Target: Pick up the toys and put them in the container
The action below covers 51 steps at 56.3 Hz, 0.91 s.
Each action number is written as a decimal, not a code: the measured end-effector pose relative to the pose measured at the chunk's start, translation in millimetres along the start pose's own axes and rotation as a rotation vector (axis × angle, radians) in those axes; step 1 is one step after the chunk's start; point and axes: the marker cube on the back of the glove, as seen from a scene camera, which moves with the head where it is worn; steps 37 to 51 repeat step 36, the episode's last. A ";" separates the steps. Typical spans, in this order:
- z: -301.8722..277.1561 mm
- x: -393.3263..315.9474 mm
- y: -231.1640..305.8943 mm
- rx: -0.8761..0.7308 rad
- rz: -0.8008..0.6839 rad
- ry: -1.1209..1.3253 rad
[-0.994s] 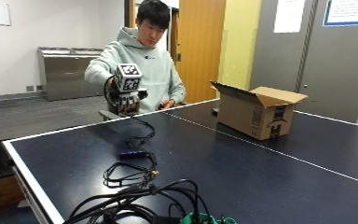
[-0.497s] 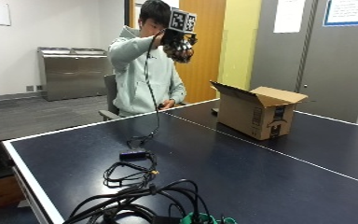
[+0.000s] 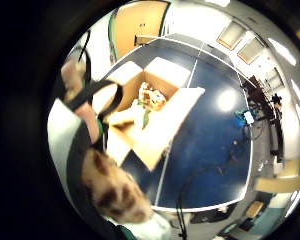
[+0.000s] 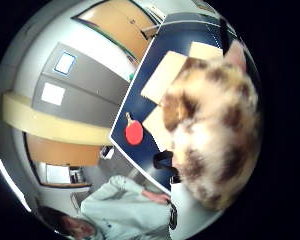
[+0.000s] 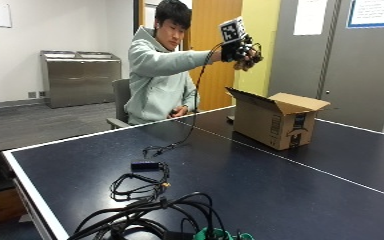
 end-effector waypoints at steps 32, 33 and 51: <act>15.5 17.3 18.3 0.075 -0.015 0.062; 11.9 0.9 29.4 0.073 -0.033 0.017; 3.1 -46.0 60.7 0.067 -0.097 -0.102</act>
